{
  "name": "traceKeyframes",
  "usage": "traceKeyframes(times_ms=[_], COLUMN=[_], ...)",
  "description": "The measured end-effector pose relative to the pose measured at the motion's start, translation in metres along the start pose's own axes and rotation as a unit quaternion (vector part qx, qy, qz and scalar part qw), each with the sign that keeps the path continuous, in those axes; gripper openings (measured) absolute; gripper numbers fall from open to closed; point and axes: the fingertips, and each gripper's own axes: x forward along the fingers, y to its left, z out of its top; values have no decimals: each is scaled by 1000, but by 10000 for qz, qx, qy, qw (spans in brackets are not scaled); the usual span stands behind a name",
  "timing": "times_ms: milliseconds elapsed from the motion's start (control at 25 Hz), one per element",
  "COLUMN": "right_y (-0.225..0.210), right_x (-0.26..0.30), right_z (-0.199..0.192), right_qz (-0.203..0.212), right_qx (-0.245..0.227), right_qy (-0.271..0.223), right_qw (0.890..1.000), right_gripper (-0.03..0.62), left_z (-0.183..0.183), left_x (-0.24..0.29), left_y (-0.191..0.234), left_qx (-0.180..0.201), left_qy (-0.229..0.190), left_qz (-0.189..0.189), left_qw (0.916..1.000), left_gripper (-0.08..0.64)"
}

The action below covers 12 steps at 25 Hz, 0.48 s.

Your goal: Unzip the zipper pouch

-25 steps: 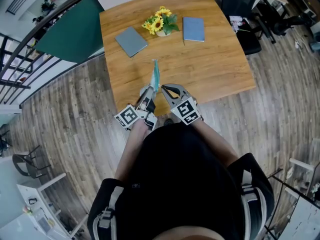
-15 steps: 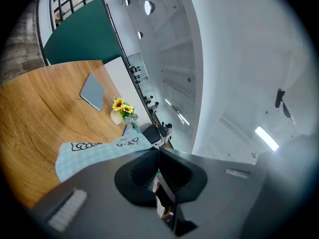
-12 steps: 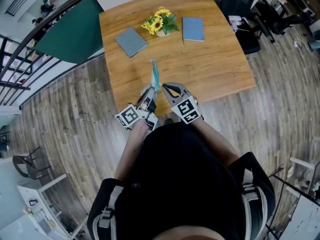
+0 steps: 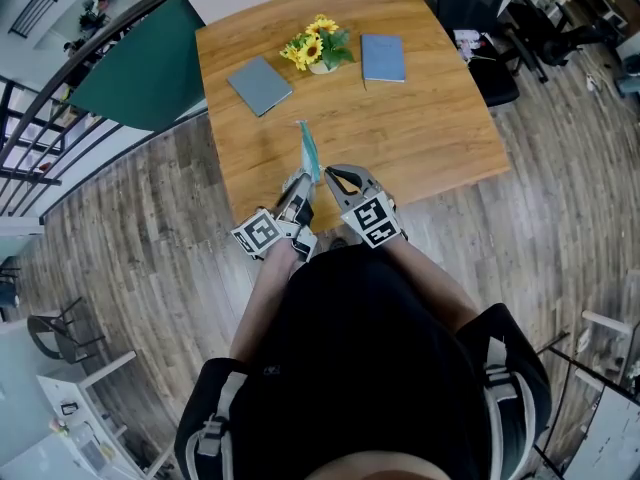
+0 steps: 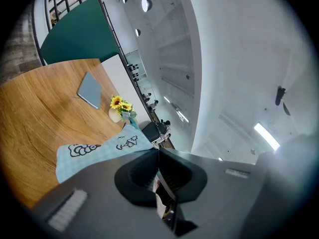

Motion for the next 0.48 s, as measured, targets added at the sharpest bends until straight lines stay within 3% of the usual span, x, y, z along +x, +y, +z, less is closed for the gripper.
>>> traceKeyframes(times_ms=[160, 280, 480], right_y=[6, 7, 9], right_x=[-3, -4, -2], right_z=[5, 6, 5], right_qz=[232, 441, 560], right_qx=[-379, -341, -190], right_qy=[-149, -273, -324], right_qw=[9989, 9981, 9977], right_gripper=[6, 8, 12], left_z=[4, 3, 6], left_x=[-1, -3, -4], left_y=[2, 0, -3], left_qx=[-93, -370, -271], left_qy=[-81, -110, -106], left_qz=[2, -37, -157], left_qw=[9999, 9992, 9995], left_gripper=[2, 2, 2])
